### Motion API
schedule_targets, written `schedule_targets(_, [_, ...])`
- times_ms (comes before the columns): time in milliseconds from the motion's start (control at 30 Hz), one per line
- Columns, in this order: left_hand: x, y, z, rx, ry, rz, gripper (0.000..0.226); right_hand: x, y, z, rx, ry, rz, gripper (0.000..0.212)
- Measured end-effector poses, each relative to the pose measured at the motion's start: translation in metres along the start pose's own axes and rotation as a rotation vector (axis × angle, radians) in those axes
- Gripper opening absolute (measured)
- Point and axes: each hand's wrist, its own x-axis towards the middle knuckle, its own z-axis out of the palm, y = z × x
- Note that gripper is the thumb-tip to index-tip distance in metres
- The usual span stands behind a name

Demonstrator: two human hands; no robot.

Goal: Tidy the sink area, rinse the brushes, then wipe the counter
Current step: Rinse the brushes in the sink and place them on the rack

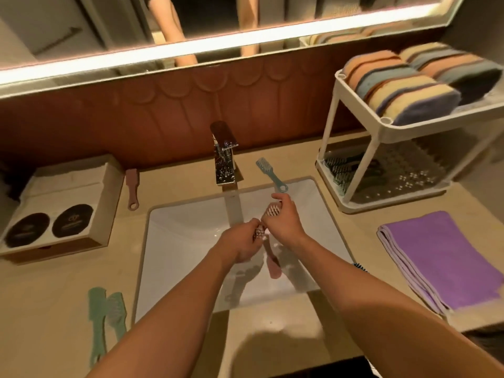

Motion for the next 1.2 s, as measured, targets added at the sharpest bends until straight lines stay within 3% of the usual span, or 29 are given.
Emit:
schedule_targets(100, [-0.012,0.024,-0.005,-0.003,-0.025,-0.004,0.028,-0.004,-0.004,-0.015,0.196,-0.003,0.121,0.059])
schedule_targets(200, [-0.018,0.045,-0.011,-0.051,-0.035,0.016,0.028,-0.007,-0.003,-0.033,0.239,0.025,0.106,0.043])
schedule_targets(367, [-0.018,0.081,-0.019,-0.150,-0.044,0.037,0.024,-0.024,-0.005,-0.066,0.212,0.066,0.030,0.036])
schedule_targets(567, [-0.012,0.124,-0.015,-0.199,-0.074,0.102,0.021,-0.039,-0.006,-0.102,0.152,0.135,-0.025,0.038])
schedule_targets(767, [-0.003,0.162,-0.012,-0.096,-0.125,0.162,0.034,-0.044,0.004,-0.141,0.087,0.204,-0.029,0.055])
schedule_targets(900, [0.010,0.173,-0.011,0.020,-0.120,0.170,0.035,-0.042,0.016,-0.160,0.119,0.264,-0.003,0.044])
schedule_targets(1200, [0.047,0.174,-0.011,0.033,-0.072,0.211,0.031,-0.014,0.038,-0.208,-0.283,0.332,-0.103,0.024])
